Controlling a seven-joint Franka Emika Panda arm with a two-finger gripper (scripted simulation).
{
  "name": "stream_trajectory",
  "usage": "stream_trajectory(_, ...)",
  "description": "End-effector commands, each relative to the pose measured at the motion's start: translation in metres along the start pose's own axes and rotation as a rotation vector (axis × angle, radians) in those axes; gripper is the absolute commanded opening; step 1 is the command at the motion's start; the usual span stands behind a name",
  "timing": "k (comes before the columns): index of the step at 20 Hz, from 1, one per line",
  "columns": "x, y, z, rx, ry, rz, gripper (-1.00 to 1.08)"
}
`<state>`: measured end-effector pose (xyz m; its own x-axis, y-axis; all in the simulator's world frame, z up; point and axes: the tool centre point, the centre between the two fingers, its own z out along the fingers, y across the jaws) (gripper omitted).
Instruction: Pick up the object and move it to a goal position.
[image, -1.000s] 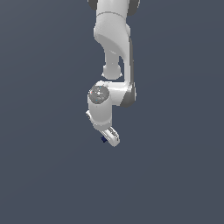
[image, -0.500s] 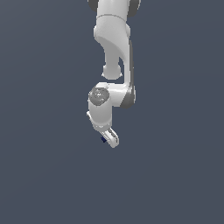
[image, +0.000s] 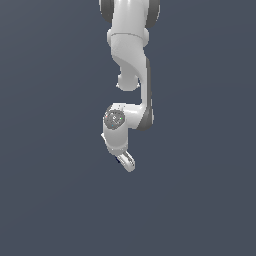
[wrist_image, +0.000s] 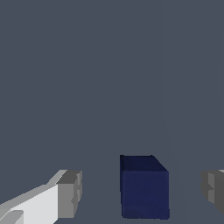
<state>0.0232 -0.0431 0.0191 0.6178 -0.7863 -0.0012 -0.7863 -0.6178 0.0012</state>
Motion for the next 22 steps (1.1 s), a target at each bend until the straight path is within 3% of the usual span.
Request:
stream_trajectory(1,0.001,-0.001,0.005,0.001,0.001,0.000,1.00)
stream_trajectory(3,0.001,-0.001,0.006,0.001,0.001,0.000,1.00)
stream_trajectory(4,0.001,-0.001,0.006,0.001,0.001,0.000,-1.00)
stream_trajectory(16,0.000,-0.003,0.005,0.001,0.001,0.000,-1.00)
stream_trajectory(22,-0.015,-0.021,-0.007,0.001,0.001,0.000,-1.00)
